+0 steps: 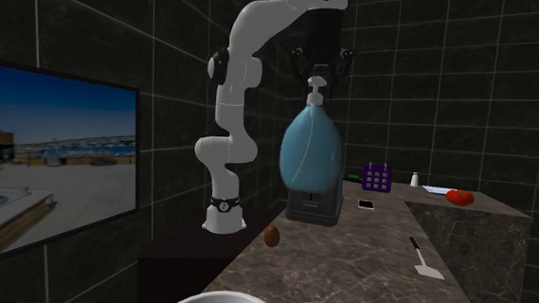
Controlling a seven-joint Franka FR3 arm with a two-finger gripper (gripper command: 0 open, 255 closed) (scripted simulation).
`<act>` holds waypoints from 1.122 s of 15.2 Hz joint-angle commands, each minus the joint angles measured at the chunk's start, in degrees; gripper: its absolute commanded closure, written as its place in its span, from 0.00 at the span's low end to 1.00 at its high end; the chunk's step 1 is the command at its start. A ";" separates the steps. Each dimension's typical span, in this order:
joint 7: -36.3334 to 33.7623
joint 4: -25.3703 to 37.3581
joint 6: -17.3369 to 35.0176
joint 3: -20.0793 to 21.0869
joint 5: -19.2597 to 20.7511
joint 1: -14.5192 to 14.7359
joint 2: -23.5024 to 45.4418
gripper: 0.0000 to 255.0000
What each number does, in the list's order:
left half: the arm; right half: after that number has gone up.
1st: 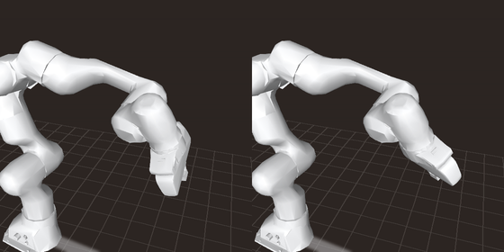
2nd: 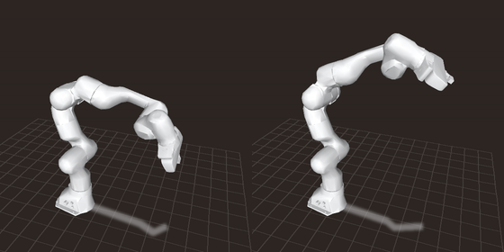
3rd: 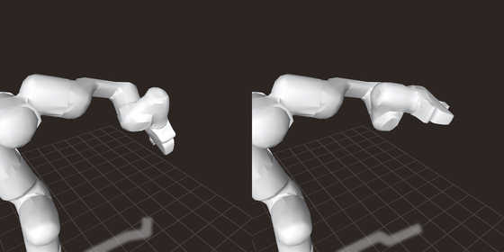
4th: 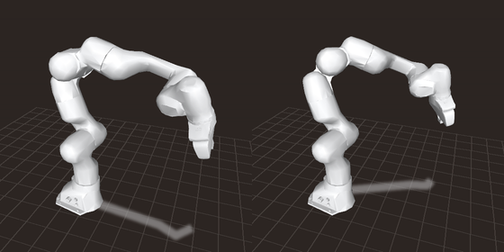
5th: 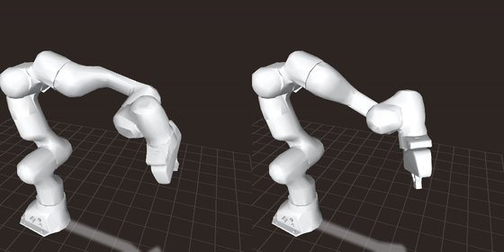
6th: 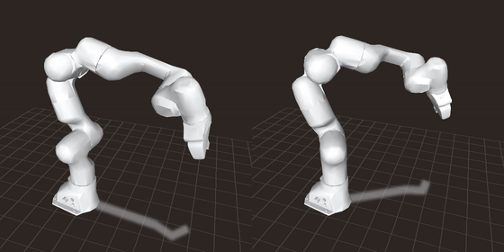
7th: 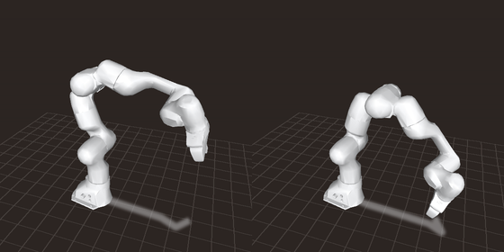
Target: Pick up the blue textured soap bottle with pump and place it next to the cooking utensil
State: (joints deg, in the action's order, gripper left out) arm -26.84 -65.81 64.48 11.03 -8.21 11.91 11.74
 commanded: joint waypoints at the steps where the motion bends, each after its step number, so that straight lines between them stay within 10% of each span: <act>1: -1.96 -2.24 2.88 0.84 -0.13 1.42 0.21 1.00; 17: -16.36 6.96 14.28 5.47 3.08 14.46 18.43 1.00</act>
State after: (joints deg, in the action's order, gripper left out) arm -42.25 -59.67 78.22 16.29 -5.35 25.45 29.04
